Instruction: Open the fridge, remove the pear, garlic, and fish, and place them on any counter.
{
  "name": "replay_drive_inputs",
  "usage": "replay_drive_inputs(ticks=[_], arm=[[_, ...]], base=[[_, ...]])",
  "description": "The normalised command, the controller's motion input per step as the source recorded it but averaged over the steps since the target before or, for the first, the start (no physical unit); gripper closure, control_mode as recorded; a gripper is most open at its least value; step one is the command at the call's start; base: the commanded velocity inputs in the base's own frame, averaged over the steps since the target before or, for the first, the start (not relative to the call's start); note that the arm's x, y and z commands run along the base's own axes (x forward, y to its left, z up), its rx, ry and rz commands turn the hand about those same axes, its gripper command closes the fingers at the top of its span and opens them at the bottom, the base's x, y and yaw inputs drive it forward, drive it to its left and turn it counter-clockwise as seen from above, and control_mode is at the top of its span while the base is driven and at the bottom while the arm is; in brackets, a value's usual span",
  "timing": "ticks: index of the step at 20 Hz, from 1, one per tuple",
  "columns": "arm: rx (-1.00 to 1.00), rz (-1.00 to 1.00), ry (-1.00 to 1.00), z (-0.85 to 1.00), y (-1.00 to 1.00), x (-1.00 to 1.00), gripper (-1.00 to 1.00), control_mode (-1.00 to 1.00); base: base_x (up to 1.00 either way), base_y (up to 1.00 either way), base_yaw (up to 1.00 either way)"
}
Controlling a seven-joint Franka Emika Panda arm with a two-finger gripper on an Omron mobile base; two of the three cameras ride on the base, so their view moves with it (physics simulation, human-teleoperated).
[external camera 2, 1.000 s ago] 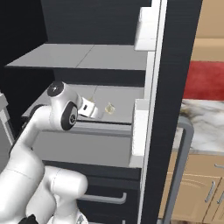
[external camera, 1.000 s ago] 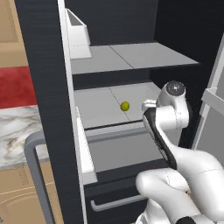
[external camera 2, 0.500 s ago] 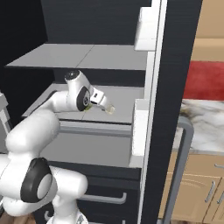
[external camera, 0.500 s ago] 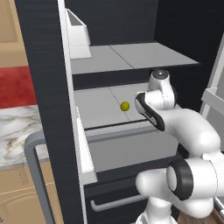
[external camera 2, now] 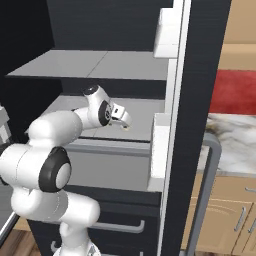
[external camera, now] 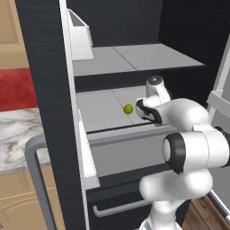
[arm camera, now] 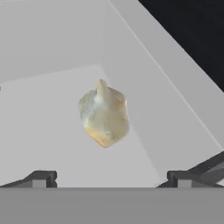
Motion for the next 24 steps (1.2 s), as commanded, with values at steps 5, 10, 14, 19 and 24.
replay_drive_inputs(ticks=[5, 10, 14, 19, 24], arm=[[-0.02, 0.00, 0.00, -0.28, -0.11, 0.65, -1.00, -1.00], [0.00, 0.00, 0.00, -0.22, -0.08, 0.67, -1.00, -1.00], [-0.02, 0.00, 0.00, -0.29, -0.09, 0.29, -1.00, -1.00], [-0.02, 0.00, 0.04, -0.46, -0.14, -0.07, 1.00, -1.00], [0.00, 0.00, 0.01, -0.33, -0.05, -0.51, 1.00, -1.00]], base=[[0.00, 0.00, 0.00], [0.00, 0.00, 0.00], [0.00, 0.00, 0.00], [0.00, 0.00, 0.00], [0.00, 0.00, 0.00]])
